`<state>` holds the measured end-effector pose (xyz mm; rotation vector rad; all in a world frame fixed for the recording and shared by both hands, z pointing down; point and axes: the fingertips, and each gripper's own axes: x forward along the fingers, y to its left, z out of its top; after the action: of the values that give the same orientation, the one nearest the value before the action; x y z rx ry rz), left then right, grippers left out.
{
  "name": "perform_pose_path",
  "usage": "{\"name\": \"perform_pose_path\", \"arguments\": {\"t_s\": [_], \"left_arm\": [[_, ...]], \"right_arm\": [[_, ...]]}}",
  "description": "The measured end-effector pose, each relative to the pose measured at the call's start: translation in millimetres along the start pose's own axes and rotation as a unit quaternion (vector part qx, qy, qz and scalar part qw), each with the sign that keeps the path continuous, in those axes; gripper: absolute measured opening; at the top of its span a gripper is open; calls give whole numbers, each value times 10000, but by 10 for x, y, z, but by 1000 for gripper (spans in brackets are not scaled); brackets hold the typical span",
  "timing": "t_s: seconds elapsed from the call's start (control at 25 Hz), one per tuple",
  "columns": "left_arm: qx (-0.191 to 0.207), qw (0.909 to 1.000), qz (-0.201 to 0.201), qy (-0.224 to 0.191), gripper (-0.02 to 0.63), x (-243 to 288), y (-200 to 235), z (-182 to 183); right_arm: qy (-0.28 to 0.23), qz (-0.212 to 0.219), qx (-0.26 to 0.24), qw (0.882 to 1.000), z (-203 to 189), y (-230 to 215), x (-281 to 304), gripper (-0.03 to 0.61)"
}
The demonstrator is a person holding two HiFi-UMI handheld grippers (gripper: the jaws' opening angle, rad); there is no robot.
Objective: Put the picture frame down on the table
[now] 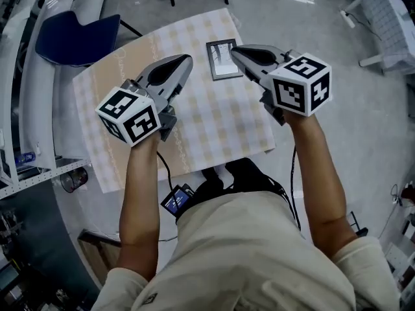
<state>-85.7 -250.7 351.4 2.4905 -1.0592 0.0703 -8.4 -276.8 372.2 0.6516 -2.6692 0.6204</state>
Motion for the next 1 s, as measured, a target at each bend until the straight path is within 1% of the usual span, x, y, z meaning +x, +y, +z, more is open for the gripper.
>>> {"name": "perform_pose_path", "arguments": {"t_s": [0.12,0.24,0.4,0.6,0.8,1.0], "left_arm": [[172,9994,-238,-169,6,-398,-321,239],[507,9976,-379,-269,5,-813,-654,455],[971,9934,-422,-435,5,-1343,-1004,689],[1414,9870,-435,-627,5,-1847,-1309,857],[1561,9832,-547,-771,5,-2152,-1567,895],[1588,9808,-695,-893,5,-2334,-1742,831]], "right_arm": [[-205,40,-335,9992,249,423,-288,3],[-396,-55,-609,9973,446,793,-556,3],[-552,-74,-916,9942,651,1275,-819,3],[-713,-118,-1284,9891,811,1787,-1079,3],[-826,-179,-1499,9851,867,2162,-1327,3],[-835,-312,-1620,9828,811,2376,-1545,3]]}}
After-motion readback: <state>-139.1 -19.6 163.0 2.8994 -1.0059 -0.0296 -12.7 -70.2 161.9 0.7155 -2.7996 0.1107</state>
